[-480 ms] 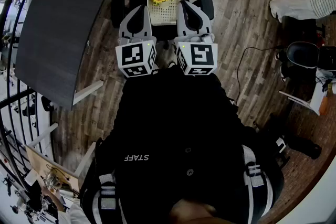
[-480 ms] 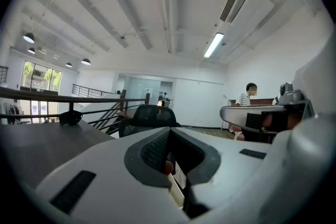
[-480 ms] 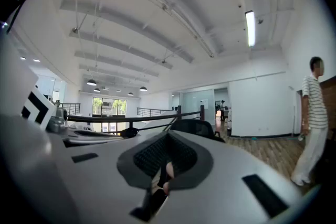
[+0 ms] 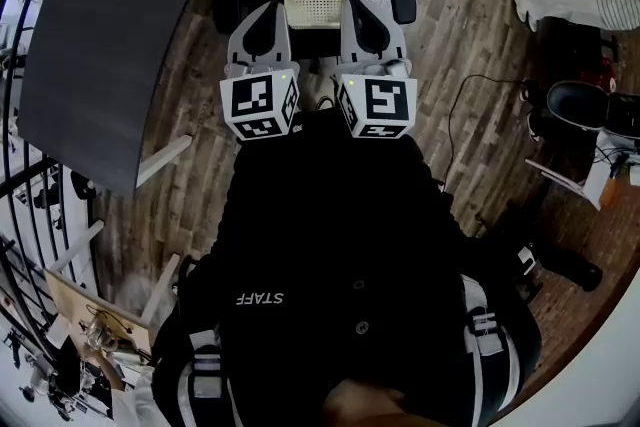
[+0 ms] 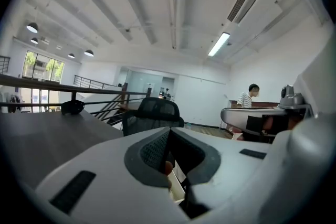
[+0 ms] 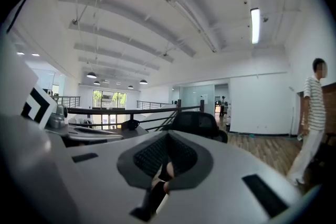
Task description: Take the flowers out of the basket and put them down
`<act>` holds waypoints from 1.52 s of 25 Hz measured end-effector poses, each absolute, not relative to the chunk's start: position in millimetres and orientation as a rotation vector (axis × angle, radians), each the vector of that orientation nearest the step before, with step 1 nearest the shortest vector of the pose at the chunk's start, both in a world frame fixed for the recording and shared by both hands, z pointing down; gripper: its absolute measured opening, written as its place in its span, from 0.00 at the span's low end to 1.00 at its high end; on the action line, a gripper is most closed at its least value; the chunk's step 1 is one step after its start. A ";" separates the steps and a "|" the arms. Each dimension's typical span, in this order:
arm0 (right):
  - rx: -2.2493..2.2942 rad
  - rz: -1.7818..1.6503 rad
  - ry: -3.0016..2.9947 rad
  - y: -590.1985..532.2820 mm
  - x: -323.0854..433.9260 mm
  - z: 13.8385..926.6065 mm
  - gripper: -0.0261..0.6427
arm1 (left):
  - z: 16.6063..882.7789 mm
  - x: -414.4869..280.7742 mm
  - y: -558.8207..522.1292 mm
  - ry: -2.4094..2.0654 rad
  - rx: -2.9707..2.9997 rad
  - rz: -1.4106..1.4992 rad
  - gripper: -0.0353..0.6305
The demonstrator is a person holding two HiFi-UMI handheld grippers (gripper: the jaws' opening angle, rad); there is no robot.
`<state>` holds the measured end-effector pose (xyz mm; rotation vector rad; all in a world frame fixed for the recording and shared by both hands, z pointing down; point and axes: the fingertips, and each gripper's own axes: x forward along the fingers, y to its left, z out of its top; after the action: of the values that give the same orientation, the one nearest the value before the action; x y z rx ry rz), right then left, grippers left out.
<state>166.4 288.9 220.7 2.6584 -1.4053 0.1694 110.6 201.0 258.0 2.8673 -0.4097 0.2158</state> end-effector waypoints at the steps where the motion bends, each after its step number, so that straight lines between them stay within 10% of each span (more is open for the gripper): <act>1: 2.653 0.175 -1.406 286.6 163.8 222.8 0.06 | 261.6 108.3 198.5 -0.411 2.859 0.226 0.05; 38: 2.487 0.786 -1.347 226.8 339.0 516.8 0.06 | 519.0 244.9 122.7 -0.551 2.702 0.763 0.05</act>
<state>339.0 226.8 516.8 2.4865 -1.3465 0.7862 244.9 122.7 519.0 2.7024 -0.5514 0.7630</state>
